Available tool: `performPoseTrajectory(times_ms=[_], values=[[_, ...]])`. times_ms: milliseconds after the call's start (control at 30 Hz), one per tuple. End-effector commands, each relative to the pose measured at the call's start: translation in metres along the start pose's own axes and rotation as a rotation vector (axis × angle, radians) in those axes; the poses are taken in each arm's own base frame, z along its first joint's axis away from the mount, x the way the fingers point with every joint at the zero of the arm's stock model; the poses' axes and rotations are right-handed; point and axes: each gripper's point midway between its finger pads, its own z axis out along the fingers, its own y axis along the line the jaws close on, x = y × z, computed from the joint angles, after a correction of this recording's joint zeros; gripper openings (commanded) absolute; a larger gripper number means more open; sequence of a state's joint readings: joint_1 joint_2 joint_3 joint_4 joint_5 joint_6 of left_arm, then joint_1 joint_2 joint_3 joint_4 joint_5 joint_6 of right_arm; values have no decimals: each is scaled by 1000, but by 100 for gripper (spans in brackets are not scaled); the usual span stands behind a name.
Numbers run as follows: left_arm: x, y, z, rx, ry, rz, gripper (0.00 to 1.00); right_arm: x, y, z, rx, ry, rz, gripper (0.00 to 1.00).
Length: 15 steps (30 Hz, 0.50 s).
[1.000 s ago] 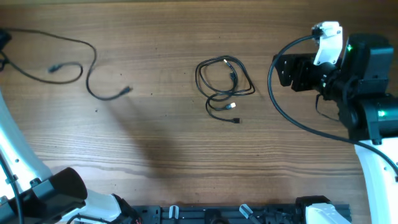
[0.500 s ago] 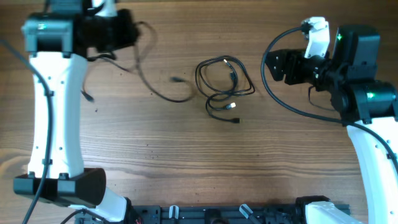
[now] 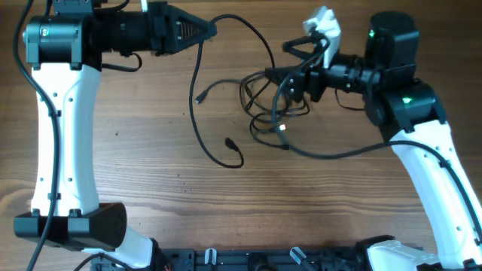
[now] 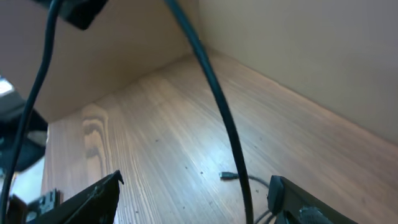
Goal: Untangle cables
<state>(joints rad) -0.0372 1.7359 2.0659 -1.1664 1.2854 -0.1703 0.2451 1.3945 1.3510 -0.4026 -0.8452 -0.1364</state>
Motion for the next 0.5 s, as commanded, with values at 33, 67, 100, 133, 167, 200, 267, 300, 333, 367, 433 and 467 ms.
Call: performPoseTrajectory(times_ms=[33,67,100,133,167,200,267,300,333,367,433,467], values=[[7,-34,-4,167,40,-11,4,-12,0,11,-3,-32,-117,78],[8,-38,-5,190,46,-11,4,-14,-6,16,0,-49,-135,77],[8,-38,-5,190,45,-12,4,-15,-12,21,1,-59,-123,73],[8,-38,-5,190,45,-11,4,-14,-14,23,-3,-61,-112,70],[7,-38,-5,189,45,-10,4,-14,-15,26,-8,-62,-98,61],[7,-37,-5,186,44,-10,4,-13,-16,27,-13,-62,-76,47],[3,-23,-3,102,21,-10,4,-12,-18,29,-12,-61,-18,19],[0,-9,-2,22,0,-12,4,-12,-19,28,-5,-61,-7,9],[-5,13,-3,-104,-31,-19,4,-14,-22,27,17,-65,17,4],[-10,44,-9,-289,-74,-31,4,-16,-29,25,63,-71,59,4],[-17,96,-36,-622,-144,-52,7,-19,-40,20,142,-83,109,4],[-19,118,-53,-777,-171,-62,17,-21,-44,17,177,-91,138,4]])
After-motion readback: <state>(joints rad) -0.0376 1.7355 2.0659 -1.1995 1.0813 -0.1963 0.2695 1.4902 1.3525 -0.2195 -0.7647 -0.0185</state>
